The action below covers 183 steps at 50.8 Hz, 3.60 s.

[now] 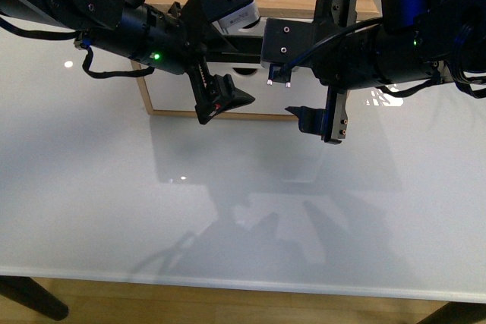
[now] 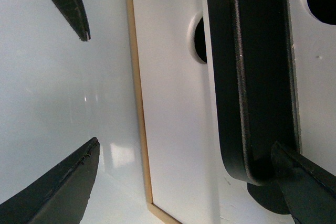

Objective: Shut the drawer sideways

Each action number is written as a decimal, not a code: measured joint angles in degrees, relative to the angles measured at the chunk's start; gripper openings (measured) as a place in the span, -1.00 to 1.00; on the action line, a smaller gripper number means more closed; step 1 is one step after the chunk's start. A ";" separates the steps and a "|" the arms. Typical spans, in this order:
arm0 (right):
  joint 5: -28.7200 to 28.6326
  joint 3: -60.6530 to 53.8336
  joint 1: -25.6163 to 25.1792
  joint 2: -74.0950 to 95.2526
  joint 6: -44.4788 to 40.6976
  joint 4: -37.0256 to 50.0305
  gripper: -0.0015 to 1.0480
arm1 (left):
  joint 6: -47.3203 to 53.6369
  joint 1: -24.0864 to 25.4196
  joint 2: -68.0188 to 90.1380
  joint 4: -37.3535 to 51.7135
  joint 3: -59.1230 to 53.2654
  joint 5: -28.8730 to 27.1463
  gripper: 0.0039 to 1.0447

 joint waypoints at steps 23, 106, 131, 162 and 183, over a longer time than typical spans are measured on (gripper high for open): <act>-0.17 0.33 -0.28 0.59 0.09 0.22 0.83 | -0.63 0.13 0.33 0.76 0.15 0.77 0.84; 13.11 -60.41 -18.05 -64.35 70.88 33.66 -0.95 | -48.13 19.43 -73.66 40.35 -71.67 -32.70 -0.98; 12.98 -67.32 -18.05 -83.62 71.10 21.62 -0.96 | -47.91 15.23 -90.42 32.83 -81.61 -36.96 -0.97; 12.98 -67.38 -18.05 -106.90 71.10 0.00 -0.96 | -47.89 15.23 -115.30 10.14 -81.83 -36.96 -0.97; 12.98 -67.38 -18.05 -114.64 71.10 -7.74 -0.96 | -47.89 15.23 -123.75 1.75 -81.83 -36.98 -0.97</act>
